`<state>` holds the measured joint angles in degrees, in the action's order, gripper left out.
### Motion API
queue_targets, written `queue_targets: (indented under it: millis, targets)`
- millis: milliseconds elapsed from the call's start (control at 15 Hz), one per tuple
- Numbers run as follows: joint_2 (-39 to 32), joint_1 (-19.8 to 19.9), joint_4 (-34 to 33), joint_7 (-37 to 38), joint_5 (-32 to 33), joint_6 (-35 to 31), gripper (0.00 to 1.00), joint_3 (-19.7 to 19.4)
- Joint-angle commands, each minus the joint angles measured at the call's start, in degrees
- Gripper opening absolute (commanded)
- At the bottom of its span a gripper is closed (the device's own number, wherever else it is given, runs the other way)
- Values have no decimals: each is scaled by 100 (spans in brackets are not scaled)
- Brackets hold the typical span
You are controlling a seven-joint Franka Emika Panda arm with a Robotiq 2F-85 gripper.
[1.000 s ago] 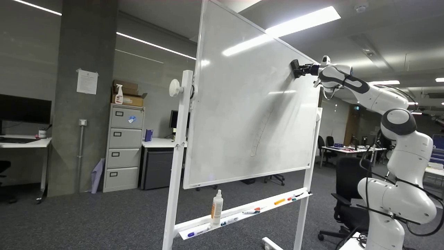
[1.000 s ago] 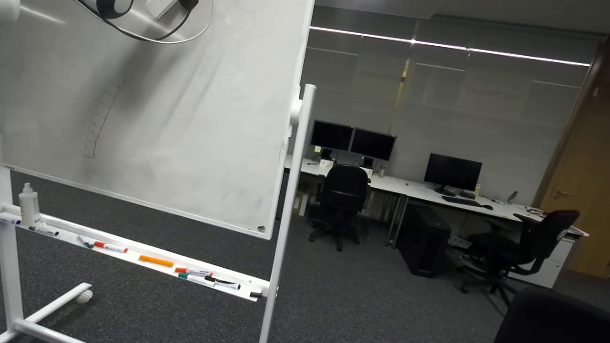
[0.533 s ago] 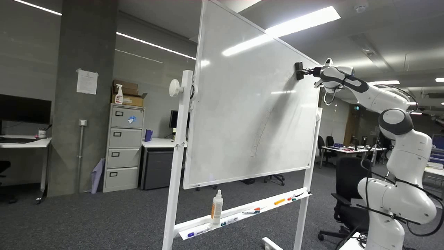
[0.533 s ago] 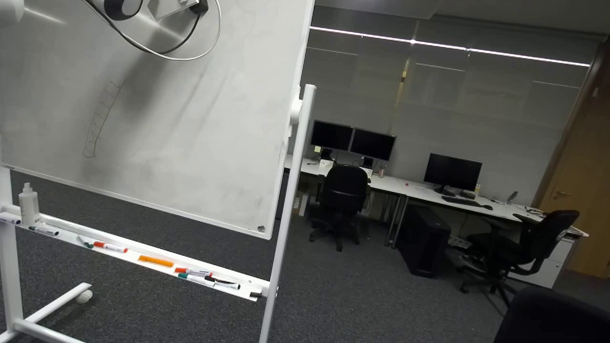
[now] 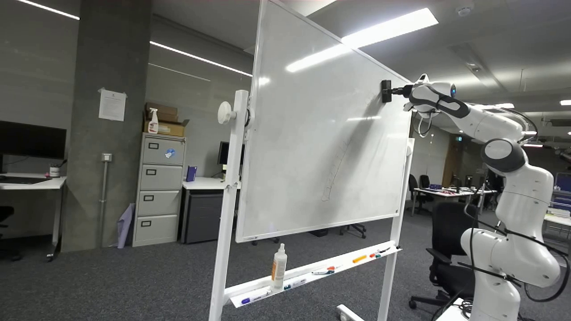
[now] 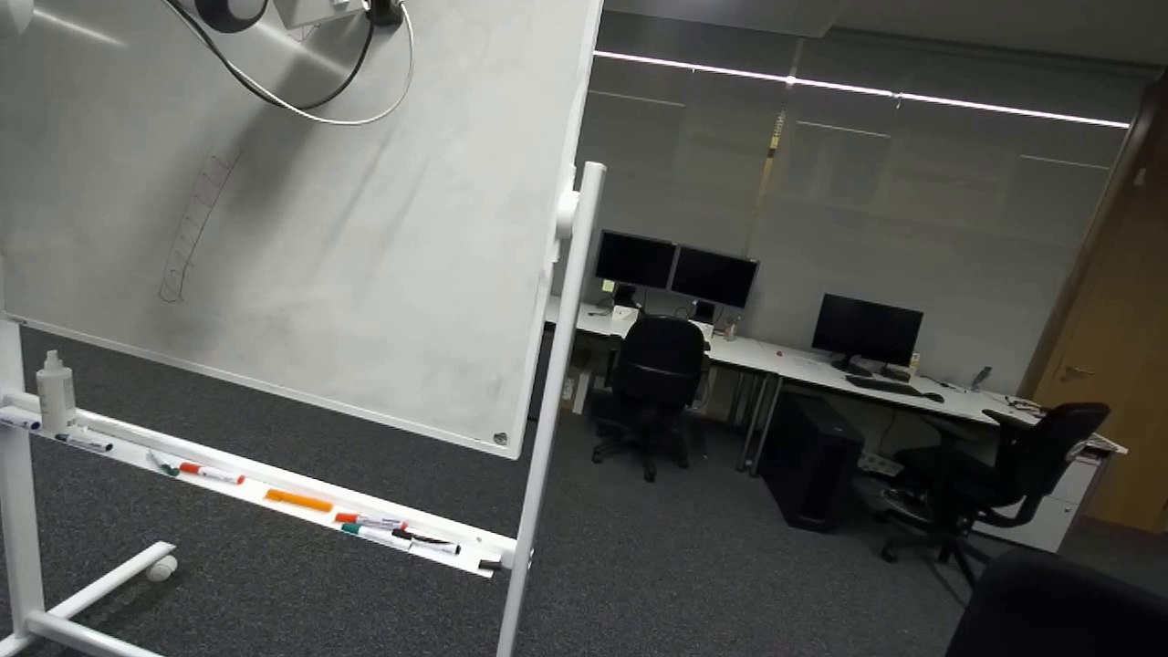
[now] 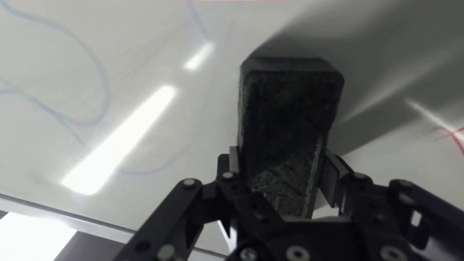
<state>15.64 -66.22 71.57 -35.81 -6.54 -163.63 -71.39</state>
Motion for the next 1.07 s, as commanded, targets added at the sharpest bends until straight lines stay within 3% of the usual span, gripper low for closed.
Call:
queue_targets:
  millis: [0,667,1000]
  targets:
    - [-339,130,-81,376,-45,177,30,-277]
    - [-442,-213,169,104,68,160,30,234]
    - [-279,-109,538,-16,350,-6,30,991]
